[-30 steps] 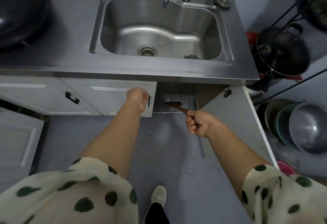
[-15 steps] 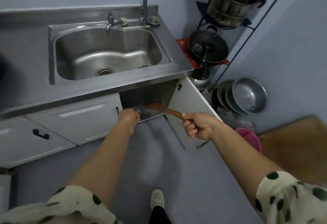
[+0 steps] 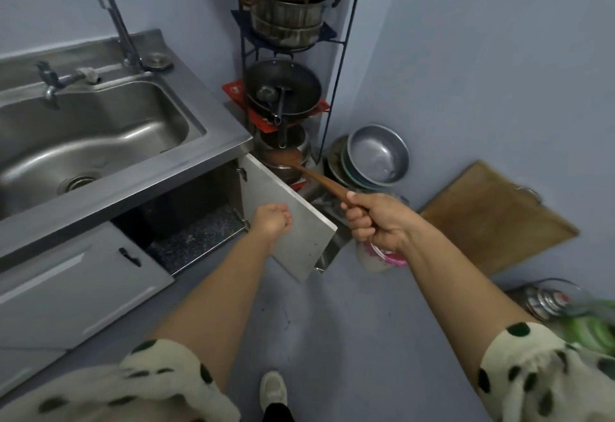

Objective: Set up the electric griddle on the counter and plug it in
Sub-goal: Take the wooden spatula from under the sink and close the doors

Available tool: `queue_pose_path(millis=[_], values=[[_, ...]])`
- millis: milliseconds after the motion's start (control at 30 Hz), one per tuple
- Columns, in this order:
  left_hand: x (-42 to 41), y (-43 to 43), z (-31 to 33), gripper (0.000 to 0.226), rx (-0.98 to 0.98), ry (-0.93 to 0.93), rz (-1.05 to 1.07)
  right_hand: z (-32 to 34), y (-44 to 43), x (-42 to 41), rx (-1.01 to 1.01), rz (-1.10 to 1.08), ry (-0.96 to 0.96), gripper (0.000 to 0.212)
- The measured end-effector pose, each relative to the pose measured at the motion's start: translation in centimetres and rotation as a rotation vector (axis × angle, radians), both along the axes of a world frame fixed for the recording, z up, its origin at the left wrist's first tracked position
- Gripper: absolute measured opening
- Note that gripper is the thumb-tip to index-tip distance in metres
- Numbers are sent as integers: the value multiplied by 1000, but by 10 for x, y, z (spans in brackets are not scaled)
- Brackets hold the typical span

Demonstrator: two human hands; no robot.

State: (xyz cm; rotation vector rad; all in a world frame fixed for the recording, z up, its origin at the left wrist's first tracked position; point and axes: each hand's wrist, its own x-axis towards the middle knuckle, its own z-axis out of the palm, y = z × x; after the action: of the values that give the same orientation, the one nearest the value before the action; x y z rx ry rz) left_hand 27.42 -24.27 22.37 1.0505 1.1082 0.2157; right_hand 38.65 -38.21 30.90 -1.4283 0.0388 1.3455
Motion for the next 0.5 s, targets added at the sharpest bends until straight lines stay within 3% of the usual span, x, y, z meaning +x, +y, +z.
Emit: queue_pose_path(millis=[267, 500], values=[[87, 7, -35, 22, 225, 134, -232, -29, -5, 68, 37, -75, 14, 25], [131, 2, -69, 44, 667, 298, -699, -64, 1, 103, 59, -61, 12, 24]])
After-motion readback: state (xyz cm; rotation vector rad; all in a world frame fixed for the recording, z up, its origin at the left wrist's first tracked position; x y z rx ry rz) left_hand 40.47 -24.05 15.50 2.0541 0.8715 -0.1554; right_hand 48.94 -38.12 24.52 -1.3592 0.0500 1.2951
